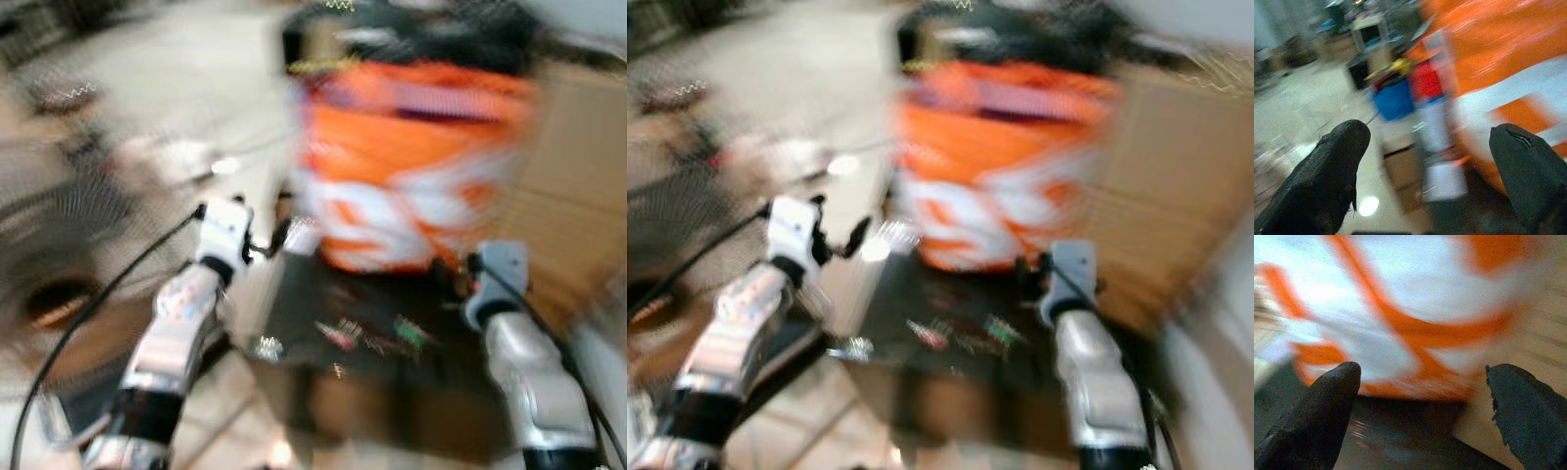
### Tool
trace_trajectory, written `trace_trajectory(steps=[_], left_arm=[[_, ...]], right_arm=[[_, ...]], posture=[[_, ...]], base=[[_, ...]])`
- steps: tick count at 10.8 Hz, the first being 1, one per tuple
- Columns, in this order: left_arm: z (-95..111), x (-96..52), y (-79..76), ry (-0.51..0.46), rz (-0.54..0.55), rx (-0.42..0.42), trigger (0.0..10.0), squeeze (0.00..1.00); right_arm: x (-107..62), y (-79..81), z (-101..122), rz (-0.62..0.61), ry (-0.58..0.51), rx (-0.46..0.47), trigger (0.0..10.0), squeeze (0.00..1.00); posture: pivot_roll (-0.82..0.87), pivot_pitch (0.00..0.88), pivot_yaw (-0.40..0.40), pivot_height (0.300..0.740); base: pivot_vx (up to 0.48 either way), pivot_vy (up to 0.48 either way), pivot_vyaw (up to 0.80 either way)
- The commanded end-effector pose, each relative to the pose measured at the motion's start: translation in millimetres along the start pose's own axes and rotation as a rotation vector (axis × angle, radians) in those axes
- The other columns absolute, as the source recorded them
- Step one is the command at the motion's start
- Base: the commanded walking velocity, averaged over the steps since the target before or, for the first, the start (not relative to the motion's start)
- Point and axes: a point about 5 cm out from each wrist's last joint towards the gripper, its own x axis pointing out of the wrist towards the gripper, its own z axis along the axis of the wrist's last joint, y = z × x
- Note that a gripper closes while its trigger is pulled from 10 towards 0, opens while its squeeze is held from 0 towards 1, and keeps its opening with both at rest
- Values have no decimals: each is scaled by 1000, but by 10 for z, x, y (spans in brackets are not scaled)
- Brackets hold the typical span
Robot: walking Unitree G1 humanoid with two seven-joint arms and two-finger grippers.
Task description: Hang keys on a hook
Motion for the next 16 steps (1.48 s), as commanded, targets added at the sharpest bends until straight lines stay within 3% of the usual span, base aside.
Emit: trace_trajectory(steps=[1,4,8,10,11,13,14,16], left_arm=[[21,6,-3,3,-4,2,10000,0],[-75,-17,-90,57,-106,46,10000,0],[-141,-38,-215,97,-226,47,10000,0],[-239,-107,-310,152,-368,50,10000,0],[-320,-165,-413,204,-512,63,10000,0],[-360,-202,-532,244,-640,51,10000,0],[-426,-276,-641,308,-796,4,10000,0],[-500,-366,-699,393,-903,-33,10000,0]], right_arm=[[-8,-2,-11,40,16,-5,10000,0],[9,-113,-136,119,103,-163,10000,0],[-21,-250,-259,182,218,-232,10000,0],[-112,-279,-449,300,369,-290,10000,0],[-160,-268,-600,372,448,-327,10000,0],[-139,-281,-687,360,478,-324,10000,0],[-174,-268,-824,402,571,-320,10000,0],[-160,-271,-868,427,604,-332,10000,0]], posture=[[-137,0,85,740],[-156,0,94,740],[-140,0,71,740],[-157,0,68,740],[-193,0,73,740],[-206,0,63,740],[-212,0,53,740],[-215,0,50,740]], base=[[292,0,0],[0,0,0],[0,0,0],[0,0,0],[0,0,0],[0,0,0],[0,0,0],[0,0,0]])
